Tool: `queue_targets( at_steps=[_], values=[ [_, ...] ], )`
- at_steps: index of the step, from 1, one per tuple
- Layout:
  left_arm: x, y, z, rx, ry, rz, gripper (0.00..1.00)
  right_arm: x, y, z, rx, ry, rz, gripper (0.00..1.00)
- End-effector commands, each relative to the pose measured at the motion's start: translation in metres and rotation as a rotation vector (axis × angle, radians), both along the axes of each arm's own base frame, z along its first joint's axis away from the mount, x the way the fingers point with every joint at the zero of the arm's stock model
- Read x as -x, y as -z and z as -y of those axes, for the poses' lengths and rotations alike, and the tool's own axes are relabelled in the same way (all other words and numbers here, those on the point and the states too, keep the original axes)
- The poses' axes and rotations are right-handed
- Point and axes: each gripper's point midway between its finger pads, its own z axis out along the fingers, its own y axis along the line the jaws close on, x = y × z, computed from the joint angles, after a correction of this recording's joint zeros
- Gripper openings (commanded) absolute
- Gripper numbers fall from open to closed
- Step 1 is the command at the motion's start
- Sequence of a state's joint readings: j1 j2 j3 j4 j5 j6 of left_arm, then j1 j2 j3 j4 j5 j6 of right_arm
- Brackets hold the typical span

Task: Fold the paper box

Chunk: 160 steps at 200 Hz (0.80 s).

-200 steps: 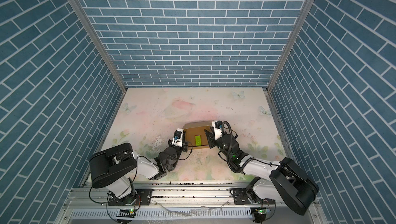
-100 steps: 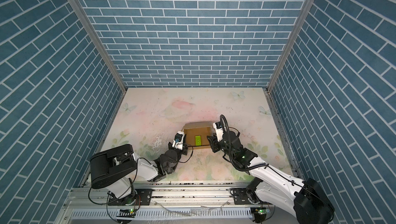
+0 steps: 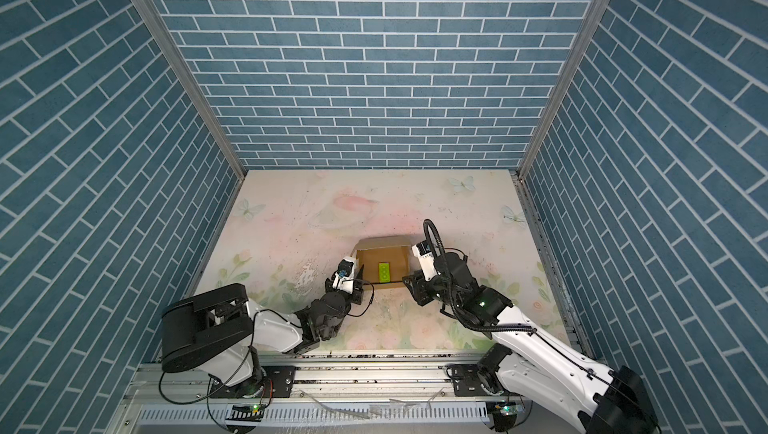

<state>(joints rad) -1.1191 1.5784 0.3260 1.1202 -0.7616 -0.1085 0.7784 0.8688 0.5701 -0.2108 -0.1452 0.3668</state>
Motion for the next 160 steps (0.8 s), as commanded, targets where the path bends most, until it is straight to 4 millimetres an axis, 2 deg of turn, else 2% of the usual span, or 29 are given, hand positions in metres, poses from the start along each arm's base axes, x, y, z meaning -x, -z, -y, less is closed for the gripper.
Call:
queue_targets(
  at_steps=[1, 44, 91, 134, 160],
  values=[
    [0.007, 0.012, -0.006, -0.035, 0.005, -0.062, 0.48, 0.011, -0.013, -0.001, 0.016, -0.058, -0.006, 0.43],
    [0.015, 0.016, -0.024, -0.054, -0.018, -0.125, 0.62, 0.007, -0.049, -0.008, -0.004, -0.088, 0.047, 0.43],
    [0.023, 0.022, -0.041, -0.054, -0.034, -0.175, 0.65, -0.01, -0.097, -0.019, -0.043, -0.083, 0.148, 0.42],
    [0.028, 0.023, -0.06, -0.041, -0.081, -0.204, 0.66, -0.041, -0.107, -0.03, 0.024, -0.022, 0.149, 0.42],
    [0.025, 0.021, -0.07, -0.046, -0.124, -0.24, 0.66, -0.059, -0.101, -0.036, 0.081, 0.012, 0.135, 0.42]
  ],
)
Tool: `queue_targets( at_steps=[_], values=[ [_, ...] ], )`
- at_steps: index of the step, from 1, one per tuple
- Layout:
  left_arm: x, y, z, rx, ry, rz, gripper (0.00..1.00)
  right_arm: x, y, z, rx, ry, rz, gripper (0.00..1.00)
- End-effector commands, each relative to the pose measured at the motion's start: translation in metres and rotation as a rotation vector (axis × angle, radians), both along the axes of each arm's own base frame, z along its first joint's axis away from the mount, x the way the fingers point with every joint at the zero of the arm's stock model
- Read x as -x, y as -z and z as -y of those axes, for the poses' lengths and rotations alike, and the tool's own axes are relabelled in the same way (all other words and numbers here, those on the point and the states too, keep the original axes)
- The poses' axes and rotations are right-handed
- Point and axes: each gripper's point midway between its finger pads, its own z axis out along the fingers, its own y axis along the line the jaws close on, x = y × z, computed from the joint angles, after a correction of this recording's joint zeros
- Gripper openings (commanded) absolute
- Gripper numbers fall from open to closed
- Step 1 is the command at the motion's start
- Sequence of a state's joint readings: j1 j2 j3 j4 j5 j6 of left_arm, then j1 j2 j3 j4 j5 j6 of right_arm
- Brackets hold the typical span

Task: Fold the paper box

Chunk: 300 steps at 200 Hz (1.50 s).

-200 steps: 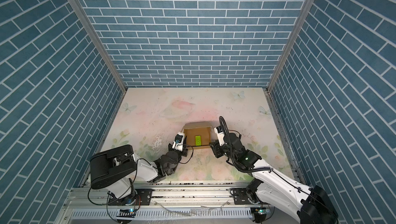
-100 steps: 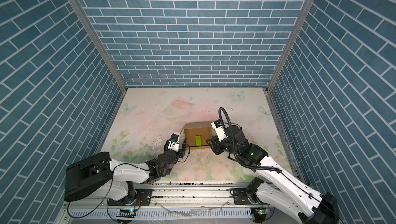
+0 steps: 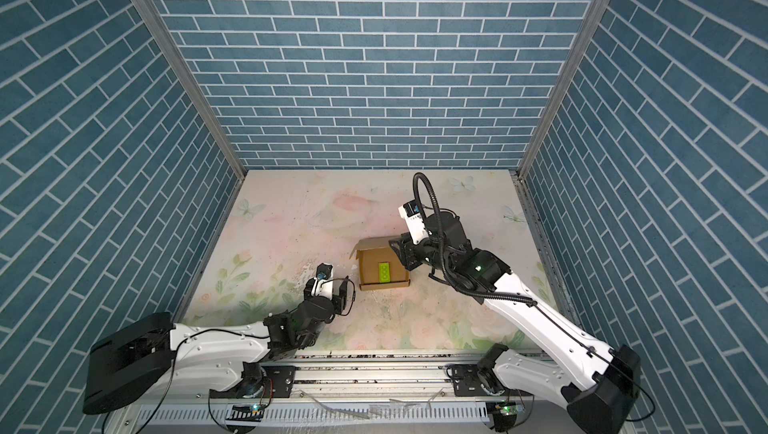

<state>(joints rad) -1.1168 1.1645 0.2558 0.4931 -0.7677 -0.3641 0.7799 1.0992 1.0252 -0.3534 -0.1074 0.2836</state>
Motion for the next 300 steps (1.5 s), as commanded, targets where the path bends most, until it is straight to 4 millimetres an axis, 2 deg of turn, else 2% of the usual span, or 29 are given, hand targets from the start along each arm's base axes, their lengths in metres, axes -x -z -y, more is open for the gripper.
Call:
queue_targets(
  at_steps=[1, 33, 57, 128, 187, 247, 300],
  values=[
    [-0.001, 0.006, -0.014, -0.031, -0.053, -0.054, 0.66, -0.013, 0.006, 0.001, 0.082, 0.031, 0.006, 0.42],
    [-0.007, 0.008, -0.026, -0.006, -0.09, -0.099, 0.66, -0.021, 0.027, -0.008, 0.121, 0.021, -0.036, 0.41],
    [-0.013, 0.008, -0.032, 0.008, -0.109, -0.122, 0.66, -0.019, 0.047, -0.01, 0.141, 0.014, -0.071, 0.41],
    [-0.028, 0.004, -0.039, 0.022, -0.145, -0.16, 0.67, -0.006, 0.093, 0.0, 0.171, 0.023, -0.156, 0.33],
    [-0.032, 0.001, -0.039, 0.031, -0.159, -0.196, 0.67, -0.006, 0.118, 0.0, 0.174, 0.045, -0.2, 0.32],
    [-0.033, 0.013, -0.036, 0.029, -0.159, -0.239, 0.67, -0.002, 0.15, 0.004, 0.192, 0.065, -0.251, 0.31],
    [-0.035, 0.017, -0.029, 0.03, -0.15, -0.263, 0.68, -0.003, 0.166, 0.003, 0.212, 0.069, -0.276, 0.3]
  ],
)
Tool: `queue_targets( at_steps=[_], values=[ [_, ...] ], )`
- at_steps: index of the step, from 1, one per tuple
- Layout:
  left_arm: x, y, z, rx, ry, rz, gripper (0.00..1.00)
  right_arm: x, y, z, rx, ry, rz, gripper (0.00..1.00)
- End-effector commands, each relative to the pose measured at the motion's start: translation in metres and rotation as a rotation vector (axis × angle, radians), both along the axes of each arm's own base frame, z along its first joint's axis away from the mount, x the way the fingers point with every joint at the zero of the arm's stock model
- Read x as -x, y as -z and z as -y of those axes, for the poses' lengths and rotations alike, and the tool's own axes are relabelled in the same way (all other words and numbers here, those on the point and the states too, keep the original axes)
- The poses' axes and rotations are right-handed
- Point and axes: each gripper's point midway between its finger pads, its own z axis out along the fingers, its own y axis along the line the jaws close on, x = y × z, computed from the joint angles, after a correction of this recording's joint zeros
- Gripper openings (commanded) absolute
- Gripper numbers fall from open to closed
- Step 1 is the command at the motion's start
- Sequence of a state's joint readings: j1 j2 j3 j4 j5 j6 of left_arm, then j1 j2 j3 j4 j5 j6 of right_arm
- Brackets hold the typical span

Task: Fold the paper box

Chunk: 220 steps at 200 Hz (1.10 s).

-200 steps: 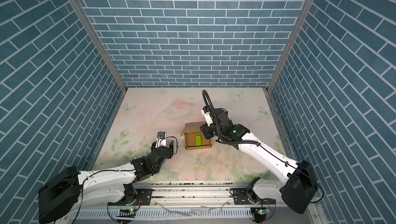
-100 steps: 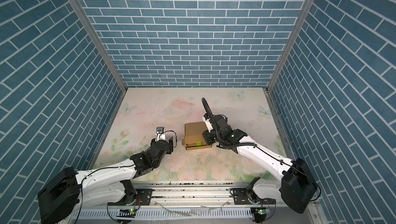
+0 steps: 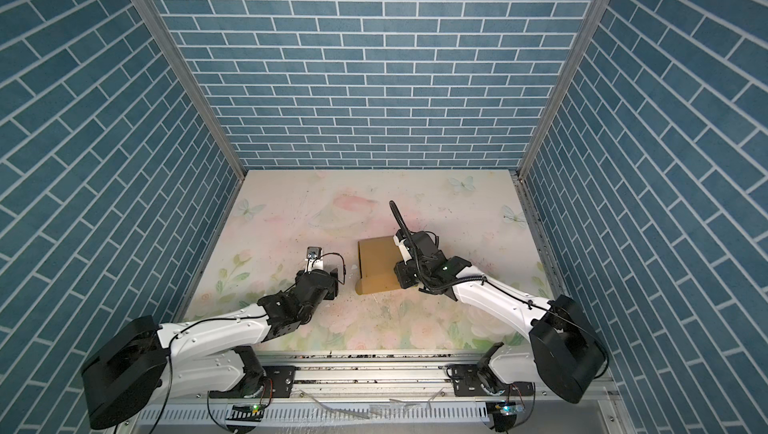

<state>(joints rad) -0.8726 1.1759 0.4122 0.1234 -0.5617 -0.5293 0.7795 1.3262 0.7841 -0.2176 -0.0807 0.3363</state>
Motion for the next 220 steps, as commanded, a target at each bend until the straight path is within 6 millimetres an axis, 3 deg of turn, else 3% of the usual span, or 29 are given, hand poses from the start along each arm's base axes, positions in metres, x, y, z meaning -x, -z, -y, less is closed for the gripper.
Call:
queue_targets(
  at_steps=[1, 156, 201, 220],
  values=[
    [-0.004, -0.002, 0.004, 0.006, -0.005, -0.016, 0.68, -0.002, 0.008, -0.003, -0.006, 0.017, -0.019, 0.3],
    [-0.013, 0.012, 0.018, 0.022, 0.002, -0.108, 0.68, 0.001, 0.054, -0.018, -0.001, 0.001, -0.139, 0.29],
    [-0.013, 0.012, 0.018, 0.02, 0.006, -0.116, 0.68, 0.001, 0.054, -0.018, -0.005, 0.006, -0.144, 0.28],
    [-0.011, 0.013, 0.018, 0.021, 0.009, -0.129, 0.68, -0.003, 0.035, -0.014, -0.018, 0.026, -0.097, 0.27]
  ],
)
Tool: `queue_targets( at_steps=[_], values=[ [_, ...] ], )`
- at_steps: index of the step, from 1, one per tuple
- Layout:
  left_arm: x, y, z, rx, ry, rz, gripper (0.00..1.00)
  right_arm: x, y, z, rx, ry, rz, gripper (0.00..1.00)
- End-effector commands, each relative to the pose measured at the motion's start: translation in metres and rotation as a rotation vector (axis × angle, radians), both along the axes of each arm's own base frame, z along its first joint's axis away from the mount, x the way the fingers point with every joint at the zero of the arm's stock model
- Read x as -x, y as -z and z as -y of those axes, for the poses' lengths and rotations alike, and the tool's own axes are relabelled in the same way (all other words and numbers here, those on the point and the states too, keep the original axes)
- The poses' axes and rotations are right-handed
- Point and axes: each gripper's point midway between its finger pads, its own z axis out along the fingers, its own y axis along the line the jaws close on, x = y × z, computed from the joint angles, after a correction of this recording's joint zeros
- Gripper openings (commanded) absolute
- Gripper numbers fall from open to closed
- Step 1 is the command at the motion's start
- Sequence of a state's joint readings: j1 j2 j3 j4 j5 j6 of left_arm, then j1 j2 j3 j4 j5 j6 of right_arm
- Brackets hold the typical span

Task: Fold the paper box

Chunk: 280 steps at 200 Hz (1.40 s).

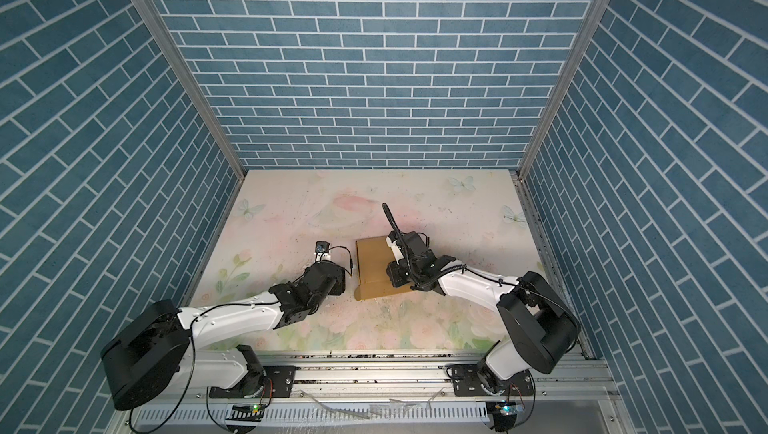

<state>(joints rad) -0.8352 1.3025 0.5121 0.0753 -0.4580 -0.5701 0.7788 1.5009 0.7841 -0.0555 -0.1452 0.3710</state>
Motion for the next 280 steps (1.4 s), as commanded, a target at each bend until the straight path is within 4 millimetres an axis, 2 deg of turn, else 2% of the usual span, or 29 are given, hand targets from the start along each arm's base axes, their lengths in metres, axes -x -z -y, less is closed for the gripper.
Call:
queue_targets(
  at_steps=[1, 27, 55, 85, 117, 139, 148, 205, 240, 280],
  values=[
    [0.0, 0.0, 0.0, -0.004, -0.005, -0.022, 0.68, 0.008, -0.001, 0.013, 0.022, 0.042, -0.032, 0.27],
    [0.003, 0.001, 0.0, -0.006, 0.002, -0.046, 0.68, -0.001, -0.034, 0.026, -0.014, 0.101, 0.023, 0.27],
    [0.005, 0.001, 0.002, -0.013, 0.011, -0.08, 0.69, -0.017, -0.053, 0.059, -0.092, 0.246, 0.043, 0.27],
    [0.006, 0.003, 0.007, -0.017, 0.031, -0.107, 0.68, -0.026, -0.052, 0.091, -0.143, 0.368, 0.045, 0.28],
    [0.002, 0.009, 0.014, -0.05, 0.044, -0.152, 0.68, -0.032, -0.027, 0.099, -0.146, 0.431, -0.027, 0.28],
    [0.001, 0.023, 0.012, -0.09, 0.036, -0.212, 0.68, -0.039, -0.012, 0.097, -0.155, 0.448, -0.062, 0.28],
    [-0.005, 0.019, 0.017, -0.078, 0.032, -0.217, 0.68, -0.042, -0.007, 0.095, -0.155, 0.448, -0.072, 0.28],
    [-0.019, 0.04, 0.023, -0.097, 0.015, -0.324, 0.67, -0.055, 0.021, 0.082, -0.136, 0.428, -0.137, 0.28],
    [-0.033, 0.04, 0.038, -0.085, 0.042, -0.332, 0.67, -0.065, 0.026, 0.069, -0.167, 0.41, -0.153, 0.28],
    [-0.057, 0.041, 0.045, -0.076, 0.04, -0.345, 0.67, -0.087, 0.025, 0.053, -0.179, 0.39, -0.157, 0.28]
  ],
)
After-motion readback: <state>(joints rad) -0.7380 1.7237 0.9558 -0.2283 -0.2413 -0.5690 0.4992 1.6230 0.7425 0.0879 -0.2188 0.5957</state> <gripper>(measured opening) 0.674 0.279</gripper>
